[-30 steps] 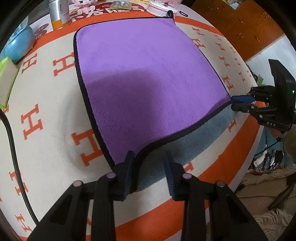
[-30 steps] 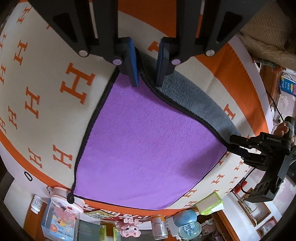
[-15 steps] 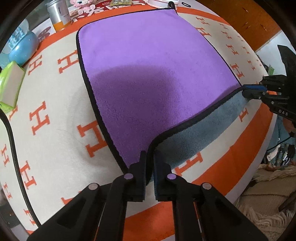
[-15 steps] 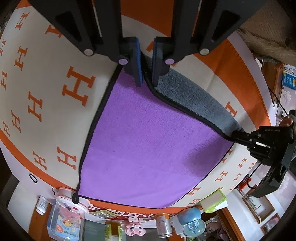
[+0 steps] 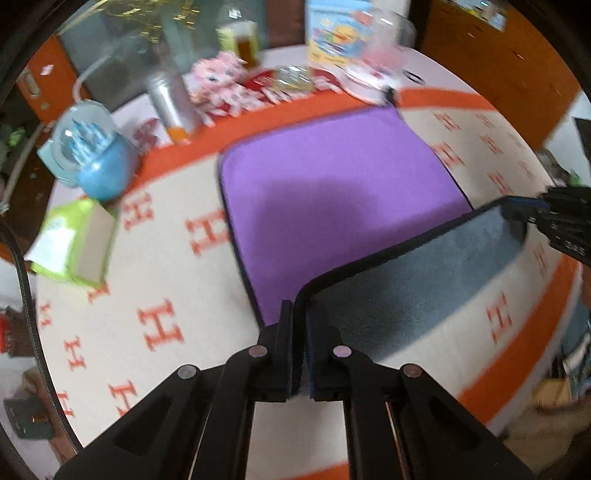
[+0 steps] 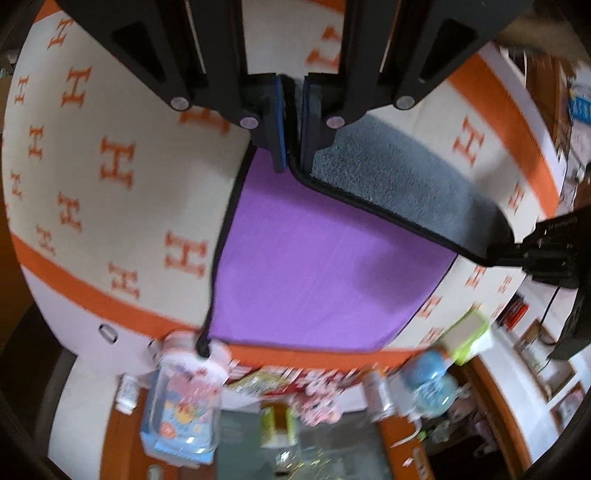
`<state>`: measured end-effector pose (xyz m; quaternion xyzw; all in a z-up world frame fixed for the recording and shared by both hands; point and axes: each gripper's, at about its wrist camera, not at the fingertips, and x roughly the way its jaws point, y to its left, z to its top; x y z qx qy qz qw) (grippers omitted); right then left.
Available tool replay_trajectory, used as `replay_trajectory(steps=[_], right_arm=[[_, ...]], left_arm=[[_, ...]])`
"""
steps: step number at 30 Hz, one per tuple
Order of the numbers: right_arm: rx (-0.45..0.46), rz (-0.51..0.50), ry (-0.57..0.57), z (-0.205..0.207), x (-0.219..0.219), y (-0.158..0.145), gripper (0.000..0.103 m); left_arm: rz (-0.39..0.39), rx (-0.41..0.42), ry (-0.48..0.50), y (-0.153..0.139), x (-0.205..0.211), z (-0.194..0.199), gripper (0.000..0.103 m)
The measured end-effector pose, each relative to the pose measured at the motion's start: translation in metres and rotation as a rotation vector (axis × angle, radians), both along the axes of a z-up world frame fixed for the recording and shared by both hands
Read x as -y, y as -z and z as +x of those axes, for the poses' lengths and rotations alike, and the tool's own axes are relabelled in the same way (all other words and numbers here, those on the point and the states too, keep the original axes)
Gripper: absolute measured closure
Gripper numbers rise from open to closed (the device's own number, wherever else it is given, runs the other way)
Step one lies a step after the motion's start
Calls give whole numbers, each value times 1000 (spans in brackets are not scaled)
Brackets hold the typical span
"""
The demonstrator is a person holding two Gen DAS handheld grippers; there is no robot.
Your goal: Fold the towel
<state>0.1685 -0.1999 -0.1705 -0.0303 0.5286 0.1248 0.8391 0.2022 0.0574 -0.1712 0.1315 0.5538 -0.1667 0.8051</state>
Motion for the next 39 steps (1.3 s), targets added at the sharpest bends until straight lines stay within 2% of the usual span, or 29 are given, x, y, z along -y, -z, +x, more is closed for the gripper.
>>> replay_trajectory(steps=[8,14,17,26,30,32,33,34,35,36,38,39], right_arm=[[104,-18,97,83,0,-16,96],[124,-47,169,145,0,2,96],[92,-86,186,164,0,17,96],[59,-139,208,197,-1,59,96],[70,-185,201,197,-6,67,96],[80,-202,196,195,-8,67,92],[81,-204,195,195,-8,67,90],[81,-202,197,194,-7,66,89],[79,-195,201,193,-6,64,88],[87,-181,204,192,-5,62,86],[95,-161,216,191,-2,55,82],[98,-153,221,189,-1,51,78]], left_arm=[[57,88,-158,4,5,92,99],[62,112,-243,20,12,154,99],[64,110,-275,33,15,174,99],[114,97,-310,68,26,198,99],[122,97,-328,77,27,200,97],[130,108,-327,78,29,201,95],[139,115,-330,78,30,201,93],[148,120,-335,78,30,200,86],[155,125,-343,77,30,200,74],[154,129,-354,76,29,200,68],[121,117,-382,70,24,198,45],[100,113,-395,66,21,197,42]])
